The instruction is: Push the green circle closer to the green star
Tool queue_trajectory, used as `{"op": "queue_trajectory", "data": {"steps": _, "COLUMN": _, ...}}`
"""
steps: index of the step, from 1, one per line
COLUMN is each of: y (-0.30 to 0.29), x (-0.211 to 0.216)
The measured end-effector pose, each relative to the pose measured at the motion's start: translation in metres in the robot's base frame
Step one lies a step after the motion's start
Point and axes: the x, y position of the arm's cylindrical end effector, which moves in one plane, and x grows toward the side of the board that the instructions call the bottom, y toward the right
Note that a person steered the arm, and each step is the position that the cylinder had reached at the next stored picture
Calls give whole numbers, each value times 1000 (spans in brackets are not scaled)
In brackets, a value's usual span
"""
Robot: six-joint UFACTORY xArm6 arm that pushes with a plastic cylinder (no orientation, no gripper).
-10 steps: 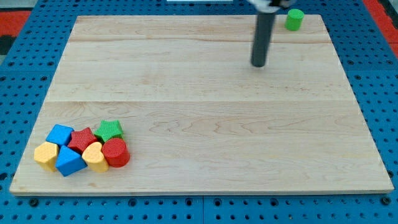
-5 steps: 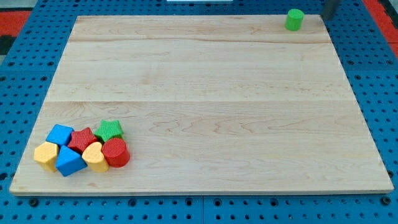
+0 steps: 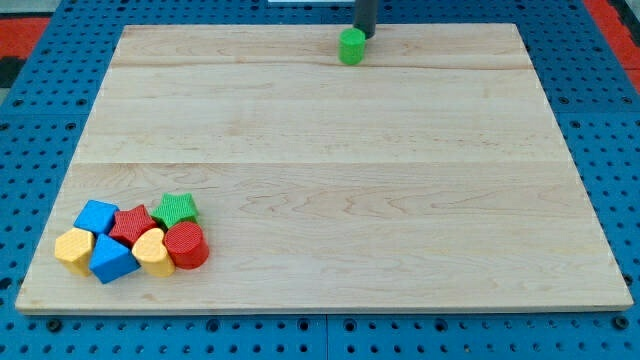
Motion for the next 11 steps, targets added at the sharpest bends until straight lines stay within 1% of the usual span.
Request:
{"op": "queue_trajectory", "data": {"steps": 2, "y": -39, "x": 43}}
{"op": "queue_trajectory", "data": {"steps": 6, "y": -42, "x": 114}}
{"op": "queue_trajectory", "data": {"steps": 8, "y": -46, "x": 120}}
{"op": "queue_trajectory", "data": {"steps": 9, "y": -46, "x": 129}}
{"op": "queue_trajectory", "data": {"steps": 11, "y": -46, "x": 165}}
